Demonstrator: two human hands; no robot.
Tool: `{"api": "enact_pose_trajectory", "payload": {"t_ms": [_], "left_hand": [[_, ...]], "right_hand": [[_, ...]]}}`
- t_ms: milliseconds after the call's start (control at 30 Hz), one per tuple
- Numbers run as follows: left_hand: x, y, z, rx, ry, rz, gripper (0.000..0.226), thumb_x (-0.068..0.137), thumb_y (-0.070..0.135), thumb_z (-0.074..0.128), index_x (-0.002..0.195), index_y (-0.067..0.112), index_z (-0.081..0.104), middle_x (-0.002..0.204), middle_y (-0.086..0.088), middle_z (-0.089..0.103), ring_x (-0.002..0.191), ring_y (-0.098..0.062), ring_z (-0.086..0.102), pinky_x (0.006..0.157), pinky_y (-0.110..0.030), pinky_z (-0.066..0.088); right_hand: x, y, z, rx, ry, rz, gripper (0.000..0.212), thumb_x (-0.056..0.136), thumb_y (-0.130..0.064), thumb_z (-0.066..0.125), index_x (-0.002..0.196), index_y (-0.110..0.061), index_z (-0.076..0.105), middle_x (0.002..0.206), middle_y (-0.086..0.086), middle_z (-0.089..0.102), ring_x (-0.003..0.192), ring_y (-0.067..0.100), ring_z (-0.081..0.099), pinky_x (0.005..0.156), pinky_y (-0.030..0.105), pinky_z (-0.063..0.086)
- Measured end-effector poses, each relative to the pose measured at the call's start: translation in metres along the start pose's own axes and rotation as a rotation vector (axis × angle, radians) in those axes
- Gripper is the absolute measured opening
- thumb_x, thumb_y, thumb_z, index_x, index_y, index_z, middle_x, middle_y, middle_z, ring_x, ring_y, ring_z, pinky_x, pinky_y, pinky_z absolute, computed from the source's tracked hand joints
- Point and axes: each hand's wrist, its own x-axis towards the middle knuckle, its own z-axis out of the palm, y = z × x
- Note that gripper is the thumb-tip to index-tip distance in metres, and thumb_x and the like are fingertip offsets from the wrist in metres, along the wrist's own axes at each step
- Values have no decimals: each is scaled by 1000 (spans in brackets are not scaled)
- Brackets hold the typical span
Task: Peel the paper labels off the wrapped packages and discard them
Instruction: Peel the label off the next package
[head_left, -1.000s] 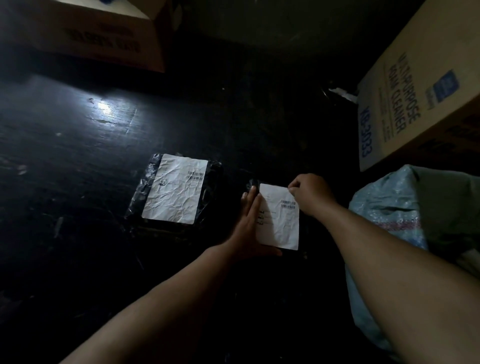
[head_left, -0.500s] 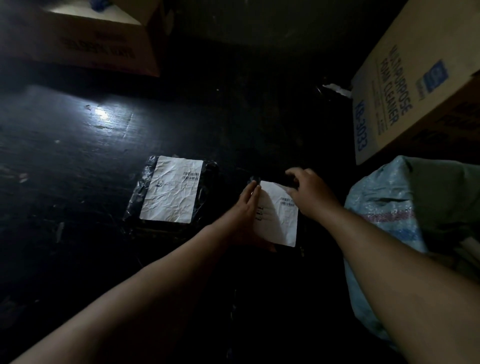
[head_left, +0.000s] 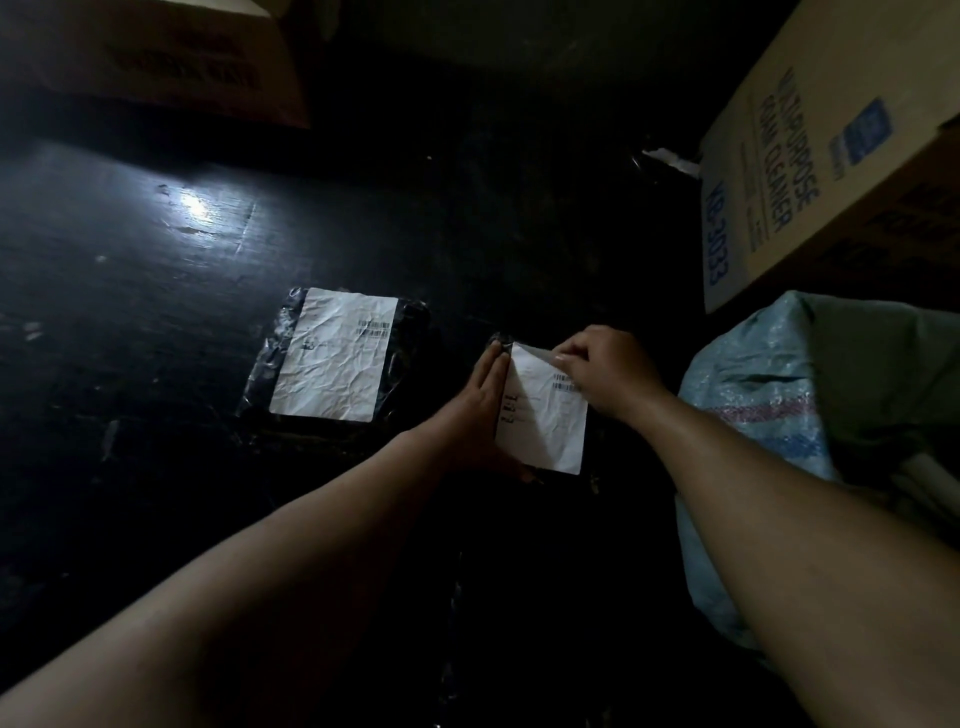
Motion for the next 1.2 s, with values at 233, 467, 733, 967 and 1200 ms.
{"api": "enact_pose_trajectory", "payload": {"t_ms": [233, 467, 733, 967, 1200], "left_hand": [[0, -4, 1, 15, -13, -14, 161, 47, 58, 91, 151, 3, -20, 159, -8, -29, 148, -18, -20, 122, -29, 2], [-5, -9, -2, -2, -35, 33, 159, 50, 46, 94, 150, 0, -20, 157, -9, -33, 146, -18, -26, 111, -9, -12], [-2, -6, -1, 1, -34, 18, 158, 50, 44, 95, 150, -2, -18, 158, -14, -29, 147, -22, -23, 116, -20, -5], [-2, -6, 4, 14, 20, 2, 156, 48, 44, 96, 151, -5, -11, 159, -17, -24, 148, -25, -19, 120, -26, -1], [-4, -4, 6, 28, 9, -15, 155, 50, 48, 94, 152, -2, -11, 159, -15, -26, 148, -22, -21, 120, -26, -2]], "right_hand": [[2, -4, 2, -59, 35, 16, 22, 92, -31, 58, 108, -23, 70, 110, -2, 56, 102, 19, 59, 78, 28, 46], [18, -23, 17, -285, -86, 93, 42, 88, -31, 65, 130, -27, 57, 127, 3, 57, 111, 24, 57, 86, 40, 53], [7, -18, 12, -37, -14, 29, 11, 90, -24, 64, 93, -21, 74, 94, -7, 63, 84, 12, 60, 70, 27, 50], [-9, -11, 0, 107, -13, -99, 10, 86, -15, 68, 93, -17, 76, 92, -7, 63, 86, 8, 61, 74, 19, 48], [-21, -9, -1, 79, 43, -132, 16, 88, -18, 67, 101, -17, 75, 97, -6, 64, 93, 9, 60, 79, 18, 46]]}}
